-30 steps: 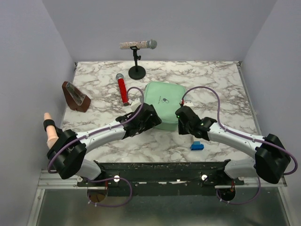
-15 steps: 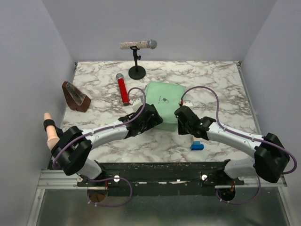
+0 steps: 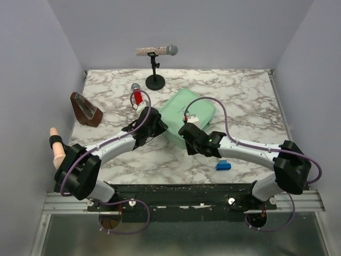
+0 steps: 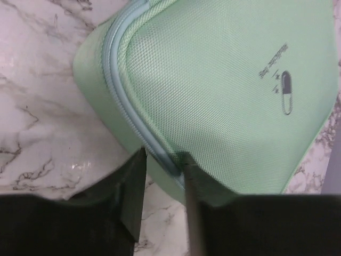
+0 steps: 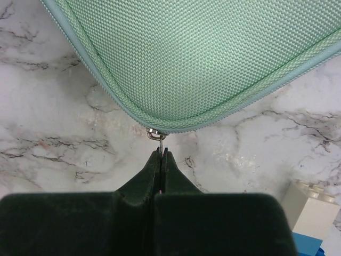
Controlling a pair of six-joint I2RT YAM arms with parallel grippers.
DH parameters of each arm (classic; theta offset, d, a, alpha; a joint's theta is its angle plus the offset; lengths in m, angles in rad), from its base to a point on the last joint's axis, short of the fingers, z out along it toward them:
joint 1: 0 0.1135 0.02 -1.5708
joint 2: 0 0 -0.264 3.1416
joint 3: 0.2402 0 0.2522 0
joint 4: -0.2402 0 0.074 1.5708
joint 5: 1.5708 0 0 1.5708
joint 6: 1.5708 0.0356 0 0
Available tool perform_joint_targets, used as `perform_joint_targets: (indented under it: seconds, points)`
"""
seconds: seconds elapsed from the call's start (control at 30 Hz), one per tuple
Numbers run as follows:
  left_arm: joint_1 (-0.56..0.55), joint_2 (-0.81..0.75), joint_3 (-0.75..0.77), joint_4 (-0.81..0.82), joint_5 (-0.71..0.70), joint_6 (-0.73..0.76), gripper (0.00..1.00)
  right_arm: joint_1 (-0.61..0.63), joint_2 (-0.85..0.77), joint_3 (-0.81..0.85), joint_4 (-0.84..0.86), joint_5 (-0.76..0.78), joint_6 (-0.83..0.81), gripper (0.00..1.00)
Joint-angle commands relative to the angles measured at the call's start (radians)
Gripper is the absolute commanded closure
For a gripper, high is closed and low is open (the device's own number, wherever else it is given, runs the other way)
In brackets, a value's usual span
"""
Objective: Organize the medicine kit
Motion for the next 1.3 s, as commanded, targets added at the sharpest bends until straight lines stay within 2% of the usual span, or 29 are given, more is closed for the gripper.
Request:
perform_joint_targets:
  seconds: [0.0,0.07,0.1,0.37,0.63,0.73,0.93,1.23,1.27]
  points:
    - [0.071,0.049,-0.049,-0.116,-0.055,0.110,0.81,0.007,-0.040,-0.023,-0.088,0.052,-0.006,0.99]
    - [0.080,0.086,-0.018,-0.128,-0.051,0.135,0.98,0.003,-0.066,-0.060,-0.097,0.070,0.000,0.99]
    - [0.083,0.103,-0.006,-0.134,-0.046,0.138,1.00,-0.003,-0.078,-0.083,-0.100,0.072,0.009,0.99]
    - [0.109,0.147,0.014,-0.124,-0.034,0.142,1.00,-0.134,-0.167,-0.189,-0.093,0.028,0.033,0.99]
    - [0.141,0.146,0.020,-0.136,-0.046,0.158,1.00,-0.426,-0.210,-0.240,-0.022,-0.078,0.007,0.99]
    - [0.153,0.143,0.023,-0.148,-0.052,0.164,1.00,-0.499,-0.217,-0.240,-0.002,-0.092,-0.007,0.99]
    - [0.196,0.138,0.069,-0.165,-0.043,0.187,1.00,-0.502,-0.304,-0.266,-0.008,-0.097,-0.001,0.99]
    - [0.219,0.308,0.360,-0.249,-0.020,0.293,1.00,-0.464,-0.390,-0.365,0.013,-0.180,-0.020,0.99]
    - [0.226,0.316,0.379,-0.258,-0.002,0.294,0.96,-0.456,-0.387,-0.364,0.012,-0.181,-0.020,0.99]
